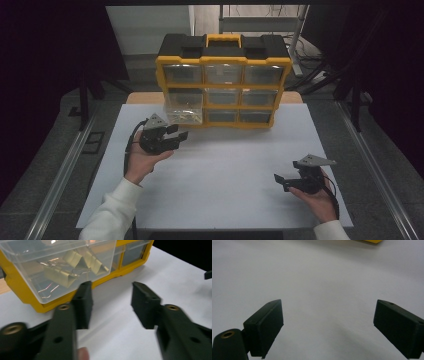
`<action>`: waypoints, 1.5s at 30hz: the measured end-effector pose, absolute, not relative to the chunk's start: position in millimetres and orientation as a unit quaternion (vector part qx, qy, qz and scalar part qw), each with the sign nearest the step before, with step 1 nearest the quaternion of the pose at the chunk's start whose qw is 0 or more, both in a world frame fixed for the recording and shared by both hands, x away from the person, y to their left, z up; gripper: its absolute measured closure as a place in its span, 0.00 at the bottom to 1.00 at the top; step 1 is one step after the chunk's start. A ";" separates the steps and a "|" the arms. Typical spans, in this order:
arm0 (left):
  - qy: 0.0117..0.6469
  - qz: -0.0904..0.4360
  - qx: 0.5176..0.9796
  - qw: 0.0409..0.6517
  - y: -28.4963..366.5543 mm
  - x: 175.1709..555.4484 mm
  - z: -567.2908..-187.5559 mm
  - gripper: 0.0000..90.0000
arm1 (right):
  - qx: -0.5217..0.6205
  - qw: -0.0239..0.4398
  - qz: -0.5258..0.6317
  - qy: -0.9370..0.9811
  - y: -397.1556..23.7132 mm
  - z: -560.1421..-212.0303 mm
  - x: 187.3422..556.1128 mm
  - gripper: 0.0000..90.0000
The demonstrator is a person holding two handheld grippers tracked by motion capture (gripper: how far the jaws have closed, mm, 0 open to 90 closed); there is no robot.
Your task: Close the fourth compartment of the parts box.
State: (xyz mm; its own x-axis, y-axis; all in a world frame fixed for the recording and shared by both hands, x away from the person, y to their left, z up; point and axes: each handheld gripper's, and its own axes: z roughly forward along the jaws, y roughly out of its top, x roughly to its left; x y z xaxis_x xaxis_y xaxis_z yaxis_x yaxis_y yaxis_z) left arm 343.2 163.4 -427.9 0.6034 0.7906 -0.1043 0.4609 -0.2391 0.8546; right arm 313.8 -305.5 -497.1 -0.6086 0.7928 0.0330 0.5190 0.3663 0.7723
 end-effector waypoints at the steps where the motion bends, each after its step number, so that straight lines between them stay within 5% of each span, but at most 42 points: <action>1: 0.409 0.174 0.768 0.461 163.8 344.7 -429.2 0.64 | 0.406 0.176 0.390 0.808 -305.4 -497.2 313.9 0.11; 10: 0.420 0.160 0.764 0.462 168.1 363.8 -431.9 0.99 | 0.406 0.175 0.388 0.809 -304.9 -497.7 313.9 0.11; 45: 0.437 0.213 0.756 0.438 155.4 394.1 -420.0 1.00 | 0.405 0.175 0.392 0.808 -305.2 -496.2 313.4 0.11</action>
